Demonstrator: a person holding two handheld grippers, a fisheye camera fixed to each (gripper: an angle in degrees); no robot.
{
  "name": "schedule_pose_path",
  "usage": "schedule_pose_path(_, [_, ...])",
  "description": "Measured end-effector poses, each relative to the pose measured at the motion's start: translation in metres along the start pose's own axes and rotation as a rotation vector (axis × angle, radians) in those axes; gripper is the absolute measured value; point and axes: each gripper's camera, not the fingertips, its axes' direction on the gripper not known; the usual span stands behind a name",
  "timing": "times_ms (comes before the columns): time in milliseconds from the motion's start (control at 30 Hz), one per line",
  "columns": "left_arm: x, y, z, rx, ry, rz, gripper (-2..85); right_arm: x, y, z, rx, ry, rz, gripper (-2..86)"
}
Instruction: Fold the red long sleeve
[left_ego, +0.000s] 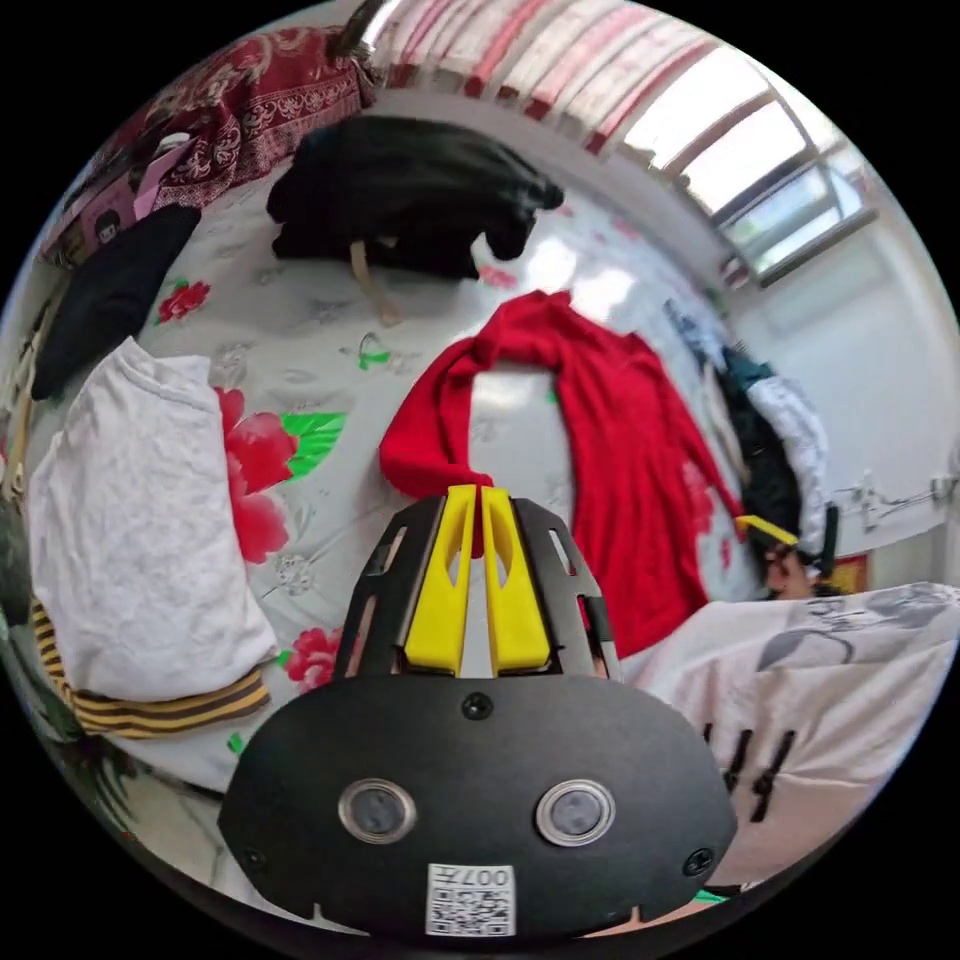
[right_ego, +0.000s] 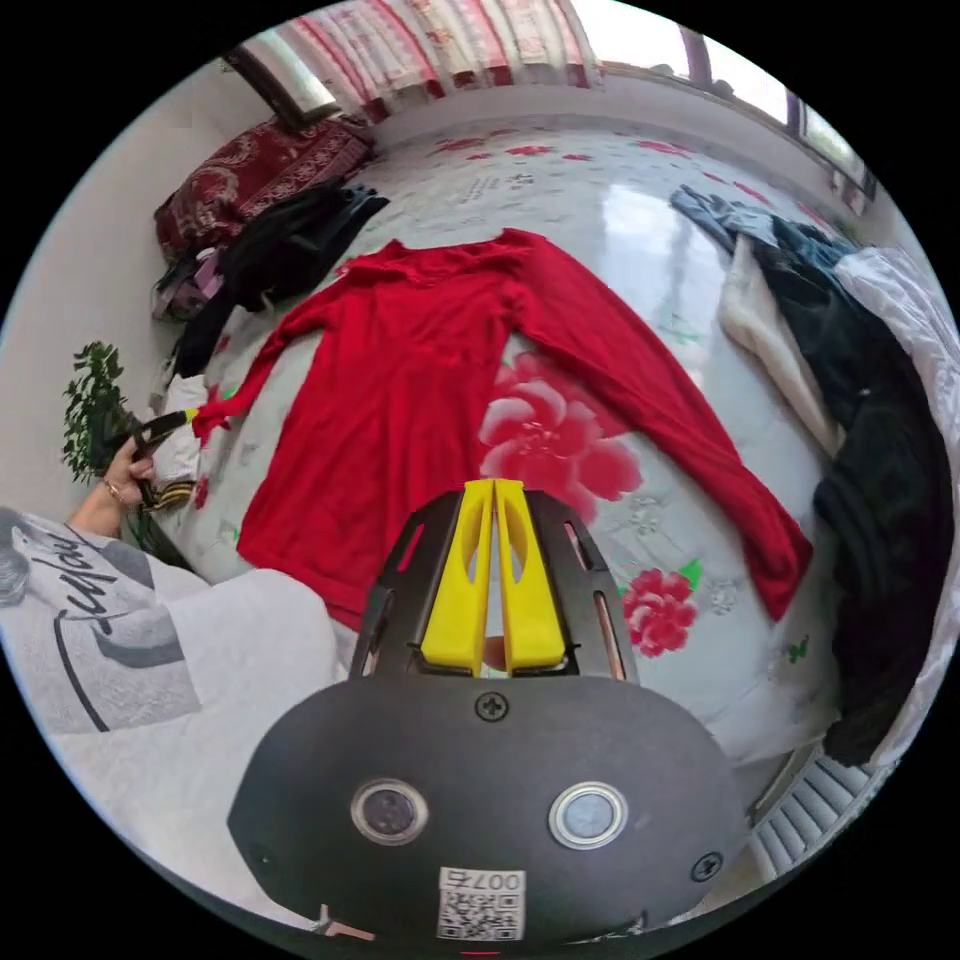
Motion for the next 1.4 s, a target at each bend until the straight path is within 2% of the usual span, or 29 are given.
schedule_pose_path(133, [-0.043,0.0,-0.112,0.384,0.412,-0.106,-0.9,-0.032,-0.013,-0.004,0.019,-0.126,-0.09,-0.2])
schedule_pose_path(167, [-0.06,0.005,-0.134,0.494,0.488,-0.158,-1.0,-0.04,-0.016,-0.007,0.027,-0.154,-0.117,-0.2])
schedule_pose_path(233, [-0.093,0.013,-0.15,0.603,0.538,-0.283,-1.0,-0.049,-0.018,-0.011,0.04,-0.172,-0.145,-0.2])
schedule_pose_path(267, [-0.115,0.016,-0.152,0.614,0.55,-0.376,-1.0,-0.053,-0.018,-0.012,0.043,-0.179,-0.155,-0.2])
schedule_pose_path(333, [-0.135,0.018,-0.151,0.623,0.593,-0.434,-0.9,-0.055,-0.016,-0.013,0.04,-0.184,-0.16,-0.2])
schedule_pose_path(433, [-0.118,0.008,-0.149,0.579,0.605,-0.369,-0.9,-0.054,-0.008,-0.015,0.04,-0.18,-0.156,-0.2])
schedule_pose_path(600, [0.007,-0.03,-0.122,0.411,0.674,-0.062,-0.7,-0.04,0.009,-0.029,0.093,-0.183,-0.122,-0.2])
schedule_pose_path(700, [0.109,-0.038,-0.069,0.249,0.719,0.129,0.1,-0.027,0.016,-0.025,0.097,-0.175,-0.095,-0.1])
schedule_pose_path(800, [0.169,-0.016,0.03,0.035,0.645,0.181,3.7,-0.007,0.022,0.002,0.011,-0.17,-0.028,0.1])
schedule_pose_path(867, [0.172,0.014,0.113,-0.186,0.466,0.152,6.1,0.006,0.027,0.019,-0.044,-0.19,0.018,0.4])
schedule_pose_path(933, [0.165,0.04,0.147,-0.263,0.319,0.151,6.3,0.014,0.033,0.029,-0.066,-0.21,0.053,0.9])
schedule_pose_path(1067, [0.142,0.069,0.183,-0.337,0.101,0.155,6.1,0.015,0.028,0.047,-0.067,-0.175,0.037,1.6])
schedule_pose_path(1233, [0.134,0.06,0.213,-0.333,-0.014,0.144,5.8,-0.017,-0.013,0.078,-0.063,-0.111,-0.132,1.7])
schedule_pose_path(1333, [0.138,0.054,0.244,-0.348,-0.067,0.155,5.3,-0.044,-0.04,0.117,-0.124,-0.045,-0.254,1.6])
schedule_pose_path(1400, [0.14,0.051,0.265,-0.367,-0.102,0.158,4.7,-0.055,-0.049,0.153,-0.242,0.036,-0.294,1.3])
